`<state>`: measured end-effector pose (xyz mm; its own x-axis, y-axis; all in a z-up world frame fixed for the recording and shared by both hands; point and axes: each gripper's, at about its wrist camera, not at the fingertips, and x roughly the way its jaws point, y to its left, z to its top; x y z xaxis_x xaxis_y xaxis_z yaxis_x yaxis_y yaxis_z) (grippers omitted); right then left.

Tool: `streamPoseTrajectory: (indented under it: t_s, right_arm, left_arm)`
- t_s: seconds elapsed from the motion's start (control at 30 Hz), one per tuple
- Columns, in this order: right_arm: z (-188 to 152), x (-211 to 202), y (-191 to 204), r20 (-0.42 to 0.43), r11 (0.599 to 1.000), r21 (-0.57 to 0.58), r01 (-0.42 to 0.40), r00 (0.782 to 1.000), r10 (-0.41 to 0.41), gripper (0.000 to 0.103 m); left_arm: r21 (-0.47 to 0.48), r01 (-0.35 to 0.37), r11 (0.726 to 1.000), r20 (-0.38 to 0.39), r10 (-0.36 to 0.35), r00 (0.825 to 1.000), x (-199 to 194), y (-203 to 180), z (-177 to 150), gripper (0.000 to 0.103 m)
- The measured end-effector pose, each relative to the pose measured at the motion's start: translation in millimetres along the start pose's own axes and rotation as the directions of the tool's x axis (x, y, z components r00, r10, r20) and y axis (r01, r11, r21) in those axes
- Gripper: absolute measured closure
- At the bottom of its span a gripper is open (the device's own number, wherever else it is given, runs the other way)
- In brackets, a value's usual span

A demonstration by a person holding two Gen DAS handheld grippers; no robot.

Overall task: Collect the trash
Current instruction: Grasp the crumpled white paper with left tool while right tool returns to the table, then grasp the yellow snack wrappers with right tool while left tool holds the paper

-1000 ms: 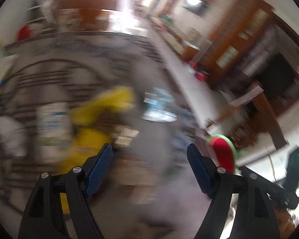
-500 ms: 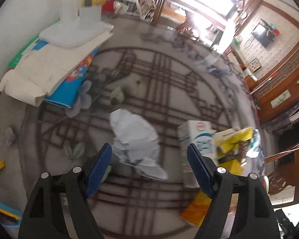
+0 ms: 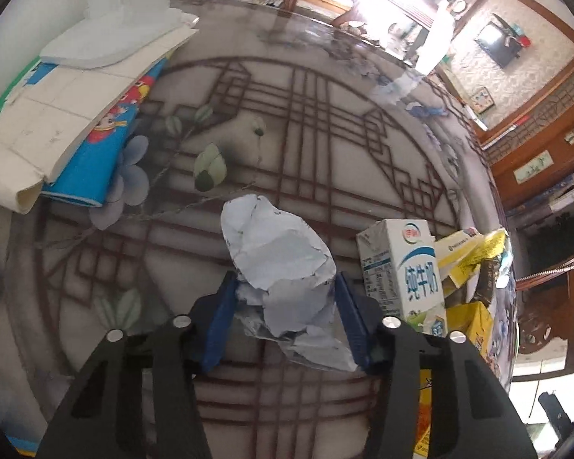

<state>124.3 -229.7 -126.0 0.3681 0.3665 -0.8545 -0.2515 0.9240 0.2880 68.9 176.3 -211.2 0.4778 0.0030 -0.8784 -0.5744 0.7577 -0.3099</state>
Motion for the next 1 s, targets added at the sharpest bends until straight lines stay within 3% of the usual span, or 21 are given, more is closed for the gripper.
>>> streamPoseTrajectory:
  t_s: [0.3, 0.6, 0.73, 1.0]
  right_arm:
    - [27.3, 33.6, 44.3, -0.073, 0.994, -0.079, -0.077, 0.995, 0.071, 0.04]
    - [87.3, 86.5, 78.4, -0.162, 0.979, 0.079, -0.186, 0.967, 0.197, 0.036]
    - [111.3, 114.4, 98.7, -0.172, 0.984, 0.075, -0.16, 0.97, 0.17, 0.031]
    - [124.5, 167.5, 113.0, -0.269, 0.987, 0.101, -0.121, 0.952, 0.145, 0.03]
  left_arm:
    - [0.078, 0.082, 0.994, -0.006, -0.082, 0.997, -15.1, -12.3, -15.0, 0.059]
    - [0.057, 0.1, 0.993, -0.034, -0.098, 0.995, -14.1, -4.3, -21.0, 0.059]
    - [0.04, 0.111, 0.993, -0.038, -0.11, 0.993, -12.1, -2.6, -20.3, 0.058]
    - [0.042, 0.12, 0.992, -0.047, -0.118, 0.992, -10.2, -2.2, -18.0, 0.052]
